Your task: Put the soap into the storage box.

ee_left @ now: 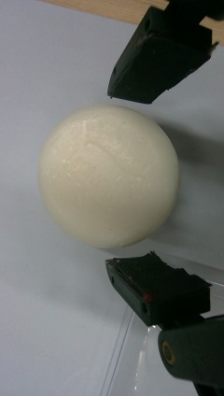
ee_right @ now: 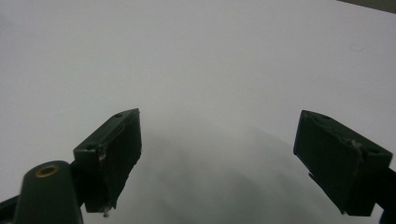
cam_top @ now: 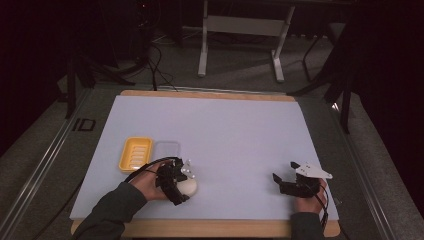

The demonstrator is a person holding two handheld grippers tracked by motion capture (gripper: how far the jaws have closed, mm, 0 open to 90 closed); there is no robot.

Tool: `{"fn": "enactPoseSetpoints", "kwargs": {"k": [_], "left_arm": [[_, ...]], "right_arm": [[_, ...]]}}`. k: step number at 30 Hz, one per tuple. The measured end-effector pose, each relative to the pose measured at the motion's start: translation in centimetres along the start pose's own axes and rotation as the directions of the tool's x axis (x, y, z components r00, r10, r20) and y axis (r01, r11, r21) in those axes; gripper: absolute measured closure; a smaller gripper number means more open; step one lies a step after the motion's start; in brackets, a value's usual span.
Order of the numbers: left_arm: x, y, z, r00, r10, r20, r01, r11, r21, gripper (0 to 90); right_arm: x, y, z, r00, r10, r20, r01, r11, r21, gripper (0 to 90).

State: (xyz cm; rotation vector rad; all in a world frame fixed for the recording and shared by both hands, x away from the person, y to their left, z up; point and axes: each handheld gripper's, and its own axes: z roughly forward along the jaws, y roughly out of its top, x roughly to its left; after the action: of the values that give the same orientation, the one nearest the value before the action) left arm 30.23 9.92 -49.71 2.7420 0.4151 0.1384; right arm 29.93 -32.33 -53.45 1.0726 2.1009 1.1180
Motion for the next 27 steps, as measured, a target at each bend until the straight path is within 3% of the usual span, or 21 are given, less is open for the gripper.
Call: {"fn": "enactPoseSetpoints", "kwargs": {"k": [15, 27], "left_arm": [[0.0, 0.8, 0.8, 0.9994, 0.031, 0.013, -0.032, 0.9988, 0.036, 20.4], [-0.4, 1.5, 1.4, 0.9973, 0.072, -0.014, -0.07, 0.9929, 0.096, 21.4]], "right_arm": [[0.0, 0.0, 0.0, 1.0, 0.005, 0.0, -0.005, 1.0, -0.003, 14.8], [0.0, 0.0, 0.0, 1.0, 0.005, 0.0, -0.005, 1.0, -0.004, 14.8]]}}
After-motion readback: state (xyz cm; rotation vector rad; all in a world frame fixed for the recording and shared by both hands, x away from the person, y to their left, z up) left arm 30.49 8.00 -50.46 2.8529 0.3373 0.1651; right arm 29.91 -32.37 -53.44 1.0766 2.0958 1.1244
